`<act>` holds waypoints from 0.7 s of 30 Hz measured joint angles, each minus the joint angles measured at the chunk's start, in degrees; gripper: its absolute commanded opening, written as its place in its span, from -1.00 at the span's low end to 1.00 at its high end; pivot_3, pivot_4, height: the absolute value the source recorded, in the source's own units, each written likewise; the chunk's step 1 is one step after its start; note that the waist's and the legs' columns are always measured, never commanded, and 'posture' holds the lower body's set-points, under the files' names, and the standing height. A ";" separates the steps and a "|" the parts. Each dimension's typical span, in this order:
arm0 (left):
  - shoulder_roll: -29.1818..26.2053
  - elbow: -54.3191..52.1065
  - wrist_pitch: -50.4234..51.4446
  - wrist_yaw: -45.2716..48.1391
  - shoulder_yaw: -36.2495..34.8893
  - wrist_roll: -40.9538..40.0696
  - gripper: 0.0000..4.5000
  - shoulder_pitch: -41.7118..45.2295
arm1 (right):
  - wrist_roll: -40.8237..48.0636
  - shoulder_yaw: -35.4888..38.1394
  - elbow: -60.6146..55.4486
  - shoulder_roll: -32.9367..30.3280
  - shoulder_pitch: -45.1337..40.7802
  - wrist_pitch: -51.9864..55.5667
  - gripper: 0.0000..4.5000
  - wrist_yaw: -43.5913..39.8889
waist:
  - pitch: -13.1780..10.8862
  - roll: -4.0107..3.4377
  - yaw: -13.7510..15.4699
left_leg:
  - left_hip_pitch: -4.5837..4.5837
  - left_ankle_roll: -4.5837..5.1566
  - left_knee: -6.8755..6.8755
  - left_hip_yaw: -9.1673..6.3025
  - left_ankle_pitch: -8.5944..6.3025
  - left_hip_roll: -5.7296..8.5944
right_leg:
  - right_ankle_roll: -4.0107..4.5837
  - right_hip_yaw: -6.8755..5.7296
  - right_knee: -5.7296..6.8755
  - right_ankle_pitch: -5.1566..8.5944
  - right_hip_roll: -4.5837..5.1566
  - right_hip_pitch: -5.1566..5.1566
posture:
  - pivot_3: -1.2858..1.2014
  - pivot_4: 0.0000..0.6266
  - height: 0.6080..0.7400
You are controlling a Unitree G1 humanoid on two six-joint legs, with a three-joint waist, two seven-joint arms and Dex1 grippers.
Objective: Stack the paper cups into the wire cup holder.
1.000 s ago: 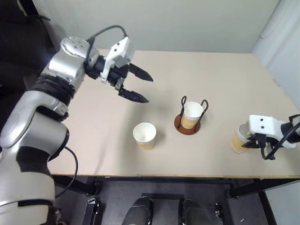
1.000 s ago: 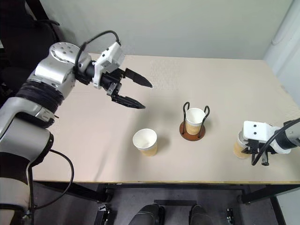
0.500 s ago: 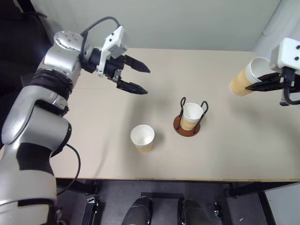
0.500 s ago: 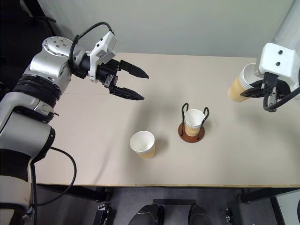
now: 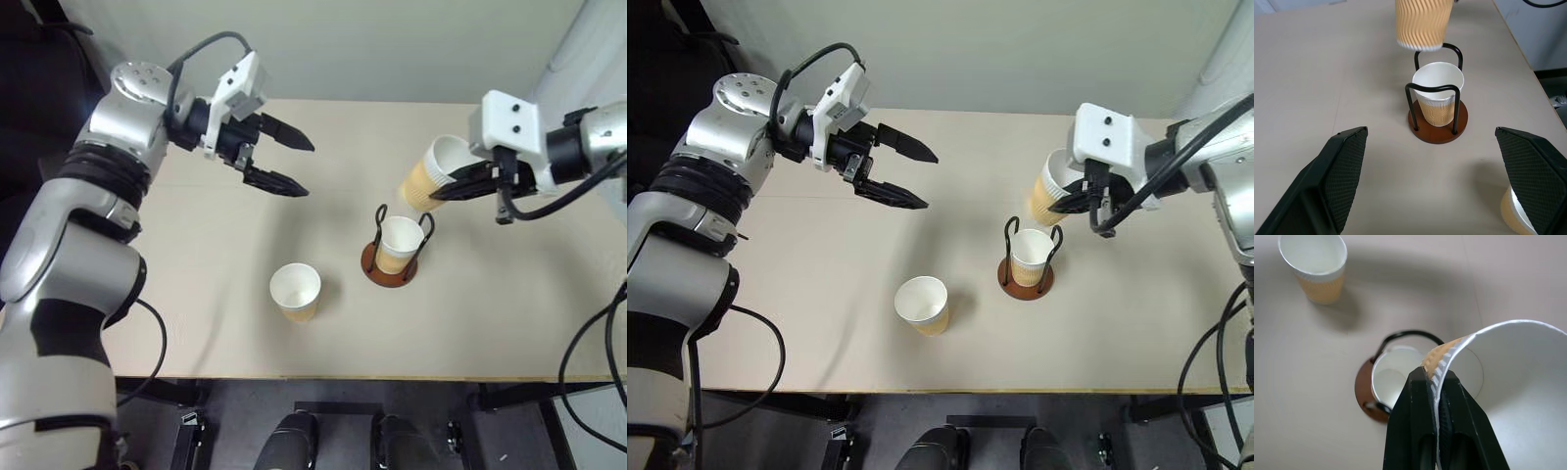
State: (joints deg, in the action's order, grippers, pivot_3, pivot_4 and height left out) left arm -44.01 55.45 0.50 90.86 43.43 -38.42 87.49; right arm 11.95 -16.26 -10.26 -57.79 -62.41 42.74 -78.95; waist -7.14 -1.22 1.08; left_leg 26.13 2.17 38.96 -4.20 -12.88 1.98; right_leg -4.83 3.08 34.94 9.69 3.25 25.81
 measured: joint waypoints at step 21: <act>-1.82 -2.76 1.04 0.00 0.07 -0.99 1.00 -0.37 | -4.40 -4.13 -0.60 3.70 3.23 -4.40 -0.97 -0.41 | -0.02 -0.02 -0.41 | -0.04 -0.06 0.07 -0.06 0.01 -0.02 | 0.64 0.08 0.05 -0.11 -0.10 0.04 | 0.03 -0.52 1.00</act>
State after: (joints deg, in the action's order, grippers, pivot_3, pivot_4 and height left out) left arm -45.83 52.69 1.54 90.86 43.51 -39.41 87.11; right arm 7.55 -20.39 -10.86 -54.10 -59.17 38.34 -79.36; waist -7.17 -1.23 0.67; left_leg 26.10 2.11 39.03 -4.27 -12.87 1.96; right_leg -4.19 3.16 35.00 9.59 3.16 25.84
